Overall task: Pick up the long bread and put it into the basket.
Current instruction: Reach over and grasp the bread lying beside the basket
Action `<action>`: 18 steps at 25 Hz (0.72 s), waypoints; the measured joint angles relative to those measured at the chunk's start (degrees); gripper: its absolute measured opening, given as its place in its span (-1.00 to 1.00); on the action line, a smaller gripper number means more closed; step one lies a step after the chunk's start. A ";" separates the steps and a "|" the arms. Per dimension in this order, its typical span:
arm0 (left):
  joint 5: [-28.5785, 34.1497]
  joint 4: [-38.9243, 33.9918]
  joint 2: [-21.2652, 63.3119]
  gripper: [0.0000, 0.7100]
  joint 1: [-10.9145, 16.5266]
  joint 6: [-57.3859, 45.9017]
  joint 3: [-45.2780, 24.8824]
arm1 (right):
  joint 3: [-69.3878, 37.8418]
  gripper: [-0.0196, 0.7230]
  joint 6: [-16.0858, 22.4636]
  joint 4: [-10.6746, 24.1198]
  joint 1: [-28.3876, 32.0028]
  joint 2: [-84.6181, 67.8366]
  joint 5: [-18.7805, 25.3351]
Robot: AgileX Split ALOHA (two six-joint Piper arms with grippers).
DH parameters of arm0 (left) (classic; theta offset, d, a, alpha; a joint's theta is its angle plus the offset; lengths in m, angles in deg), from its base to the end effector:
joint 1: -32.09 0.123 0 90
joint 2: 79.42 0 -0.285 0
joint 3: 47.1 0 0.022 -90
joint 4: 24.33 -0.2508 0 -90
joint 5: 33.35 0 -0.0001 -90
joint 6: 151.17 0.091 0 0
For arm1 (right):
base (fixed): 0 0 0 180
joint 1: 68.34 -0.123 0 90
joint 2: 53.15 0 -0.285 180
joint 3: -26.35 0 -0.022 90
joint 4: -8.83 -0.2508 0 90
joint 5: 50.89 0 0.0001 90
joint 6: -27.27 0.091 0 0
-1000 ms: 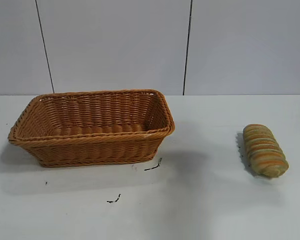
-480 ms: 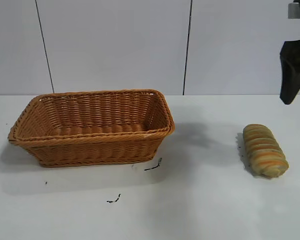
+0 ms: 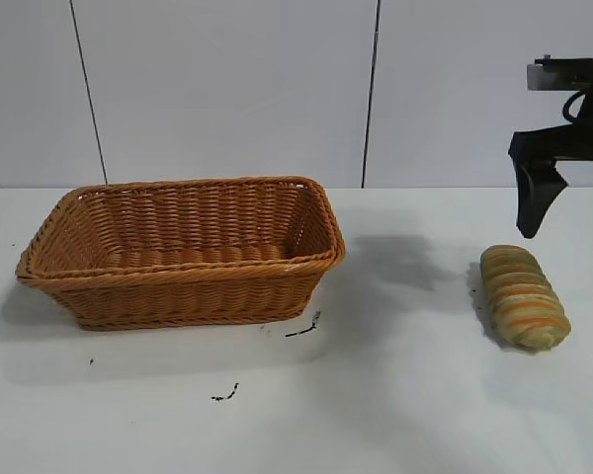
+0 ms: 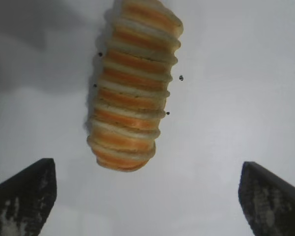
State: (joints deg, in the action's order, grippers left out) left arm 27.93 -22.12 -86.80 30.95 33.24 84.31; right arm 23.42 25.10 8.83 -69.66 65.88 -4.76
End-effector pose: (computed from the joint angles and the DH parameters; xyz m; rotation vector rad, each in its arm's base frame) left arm -0.0063 -0.0030 0.2765 0.1012 2.0433 -0.0106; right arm 0.3813 0.0088 0.1690 -0.0893 2.9324 -0.0023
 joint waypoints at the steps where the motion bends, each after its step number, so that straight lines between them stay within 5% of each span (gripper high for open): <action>1: 0.00 0.00 0.00 0.95 0.00 0.00 0.00 | 0.00 0.91 -0.07 0.00 -0.22 0.51 -0.28; 18: 0.00 0.00 0.00 0.95 0.00 0.00 0.00 | 0.29 0.91 -3.84 -4.25 -0.38 6.79 -6.16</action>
State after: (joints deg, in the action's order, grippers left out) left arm 27.93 -22.12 -86.80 30.95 33.24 84.31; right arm 23.71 21.25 4.58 -70.04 72.67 -10.92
